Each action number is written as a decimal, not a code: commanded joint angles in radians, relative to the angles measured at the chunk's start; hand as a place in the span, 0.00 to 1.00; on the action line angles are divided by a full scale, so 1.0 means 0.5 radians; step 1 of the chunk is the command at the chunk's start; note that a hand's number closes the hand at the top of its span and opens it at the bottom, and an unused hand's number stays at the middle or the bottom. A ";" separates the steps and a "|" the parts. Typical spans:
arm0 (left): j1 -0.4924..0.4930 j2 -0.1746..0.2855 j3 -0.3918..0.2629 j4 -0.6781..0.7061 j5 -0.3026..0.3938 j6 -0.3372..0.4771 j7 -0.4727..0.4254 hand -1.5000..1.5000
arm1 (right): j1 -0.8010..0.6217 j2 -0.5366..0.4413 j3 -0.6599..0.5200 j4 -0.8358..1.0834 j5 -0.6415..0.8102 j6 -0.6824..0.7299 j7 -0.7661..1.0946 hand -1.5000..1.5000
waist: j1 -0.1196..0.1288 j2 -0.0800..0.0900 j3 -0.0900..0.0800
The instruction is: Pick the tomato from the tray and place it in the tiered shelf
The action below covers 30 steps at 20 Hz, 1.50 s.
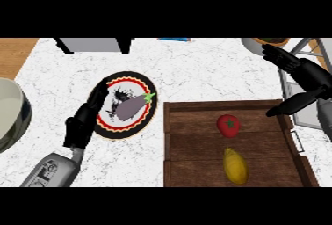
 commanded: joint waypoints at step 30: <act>0.085 -0.219 0.304 -0.082 -0.292 -0.280 0.098 0.50 | 0.451 0.110 0.148 -1.703 0.590 0.471 1.351 0.00 | -0.002 0.003 0.002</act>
